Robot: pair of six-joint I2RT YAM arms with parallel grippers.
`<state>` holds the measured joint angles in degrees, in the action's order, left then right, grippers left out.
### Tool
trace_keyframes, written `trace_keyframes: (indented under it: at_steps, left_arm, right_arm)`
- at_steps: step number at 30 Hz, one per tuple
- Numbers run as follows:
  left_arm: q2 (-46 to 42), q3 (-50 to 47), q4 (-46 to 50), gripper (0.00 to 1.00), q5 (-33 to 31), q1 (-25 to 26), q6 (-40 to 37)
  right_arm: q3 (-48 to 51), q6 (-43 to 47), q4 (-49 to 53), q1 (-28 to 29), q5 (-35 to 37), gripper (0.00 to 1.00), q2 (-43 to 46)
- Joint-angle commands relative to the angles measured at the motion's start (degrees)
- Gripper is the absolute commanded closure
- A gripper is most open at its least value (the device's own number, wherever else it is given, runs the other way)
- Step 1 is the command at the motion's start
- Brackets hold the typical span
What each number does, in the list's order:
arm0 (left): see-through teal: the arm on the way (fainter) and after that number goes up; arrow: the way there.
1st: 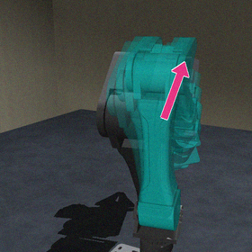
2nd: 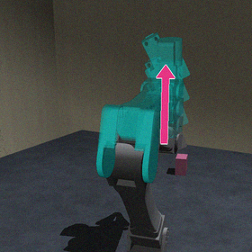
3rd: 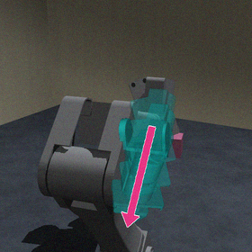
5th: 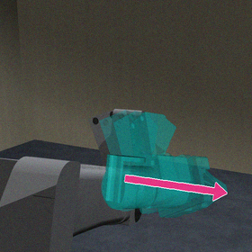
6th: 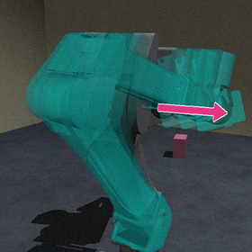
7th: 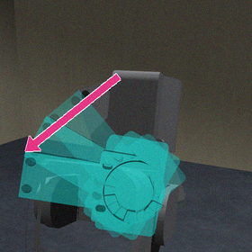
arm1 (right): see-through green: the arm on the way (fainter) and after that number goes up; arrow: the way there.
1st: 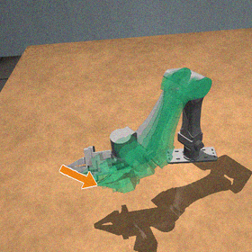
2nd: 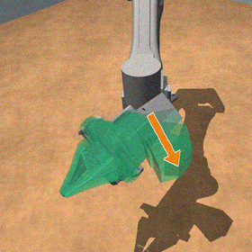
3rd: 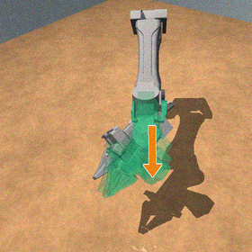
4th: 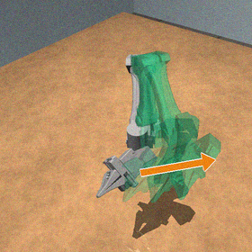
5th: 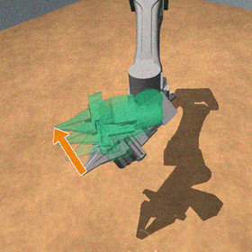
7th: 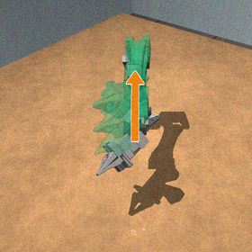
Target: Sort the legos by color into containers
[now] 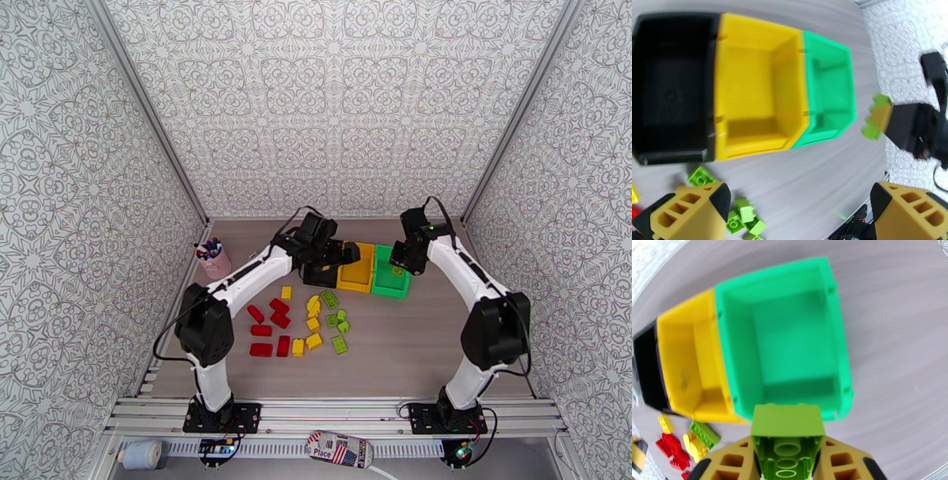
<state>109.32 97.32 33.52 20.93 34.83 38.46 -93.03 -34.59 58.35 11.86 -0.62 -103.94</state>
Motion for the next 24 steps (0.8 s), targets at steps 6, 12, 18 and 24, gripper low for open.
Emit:
trace_keyframes:
  at_steps: [6,12,18,24]
  left_arm:
    - [0.3,2.4,4.2,0.03,0.0,-1.8,-2.2]
    - [-3.6,-1.4,3.4,0.02,-5.7,-3.1,-1.9]
    - [-8.3,-6.3,3.1,0.01,-11.1,-4.5,-0.8]
    - [-13.7,-11.8,2.4,0.01,-15.8,-5.1,-0.3]
  right_arm:
    - [-8.2,3.0,5.3,-0.6,0.1,0.60,-6.8]
    - [-8.7,4.4,5.4,-0.4,0.0,0.41,-6.1]
    - [-6.5,5.0,5.0,0.3,-0.9,0.38,-3.0]
    - [-2.0,5.4,4.1,4.8,-2.0,0.34,0.8]
